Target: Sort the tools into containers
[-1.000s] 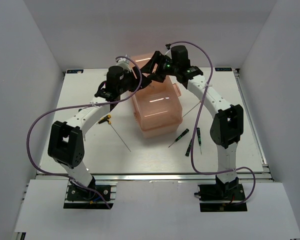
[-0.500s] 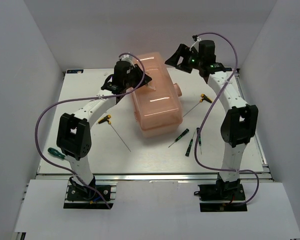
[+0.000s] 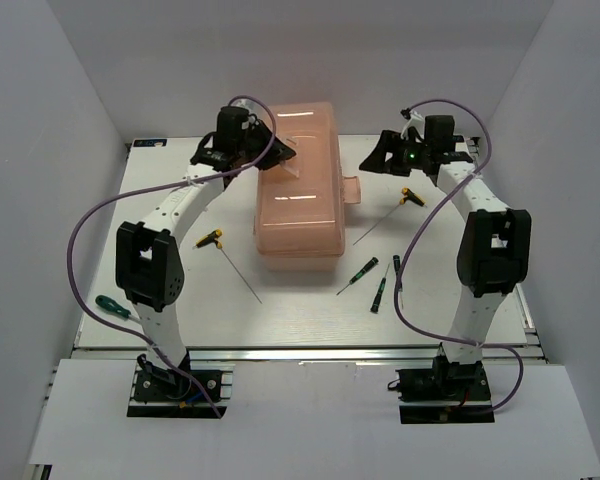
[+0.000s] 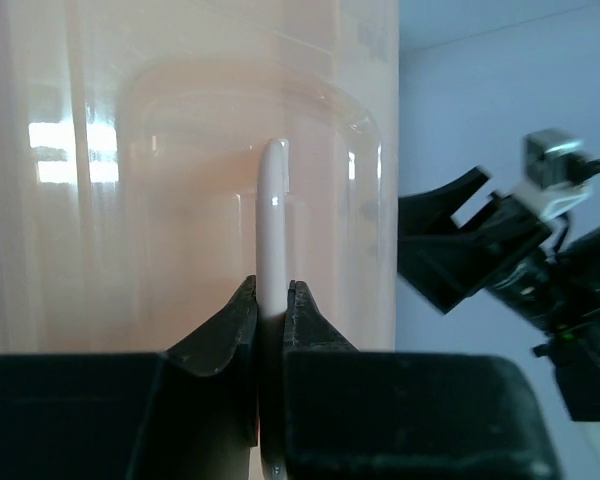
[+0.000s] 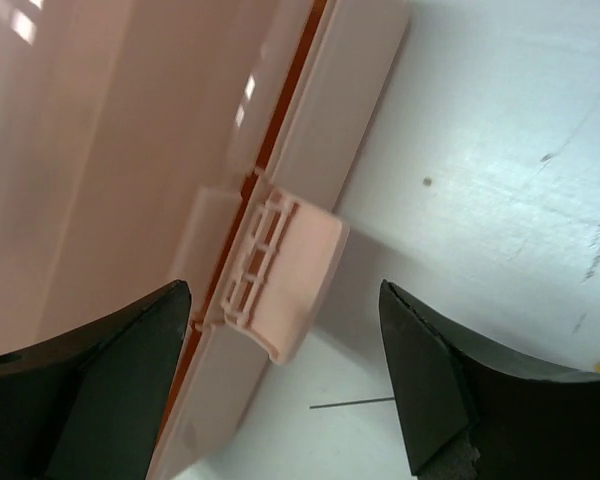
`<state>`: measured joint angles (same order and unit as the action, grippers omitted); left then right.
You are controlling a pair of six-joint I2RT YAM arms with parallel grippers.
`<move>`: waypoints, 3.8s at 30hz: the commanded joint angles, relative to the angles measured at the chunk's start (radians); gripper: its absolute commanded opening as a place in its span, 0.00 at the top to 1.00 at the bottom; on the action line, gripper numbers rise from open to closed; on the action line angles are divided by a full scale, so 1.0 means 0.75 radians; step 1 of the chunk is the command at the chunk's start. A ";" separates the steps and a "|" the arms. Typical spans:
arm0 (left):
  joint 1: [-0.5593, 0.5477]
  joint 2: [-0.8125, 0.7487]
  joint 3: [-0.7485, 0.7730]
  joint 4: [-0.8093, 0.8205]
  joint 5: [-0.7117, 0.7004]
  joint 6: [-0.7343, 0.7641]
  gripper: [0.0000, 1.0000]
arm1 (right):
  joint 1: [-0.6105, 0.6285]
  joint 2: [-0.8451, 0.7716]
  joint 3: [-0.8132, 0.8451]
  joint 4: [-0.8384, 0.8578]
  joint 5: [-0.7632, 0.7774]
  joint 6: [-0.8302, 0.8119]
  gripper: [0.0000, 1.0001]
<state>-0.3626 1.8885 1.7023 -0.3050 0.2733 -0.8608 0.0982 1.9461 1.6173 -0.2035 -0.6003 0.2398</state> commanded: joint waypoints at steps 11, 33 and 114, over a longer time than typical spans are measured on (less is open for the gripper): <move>0.175 -0.012 0.103 0.269 0.233 -0.163 1.00 | 0.047 0.123 -0.093 0.114 -0.281 0.154 0.24; 0.440 -0.103 -0.363 1.071 0.587 -0.664 1.00 | 0.086 -0.034 -0.211 0.081 -0.345 0.087 0.25; 0.778 0.082 -0.235 0.218 0.585 -0.018 0.52 | 0.074 -0.001 0.028 0.095 0.289 0.051 0.44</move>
<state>0.2337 2.0418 1.5234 -0.0769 0.7040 -0.9440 0.1616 2.0186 1.6226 -0.1555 -0.3443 0.3031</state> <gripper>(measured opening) 0.479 0.558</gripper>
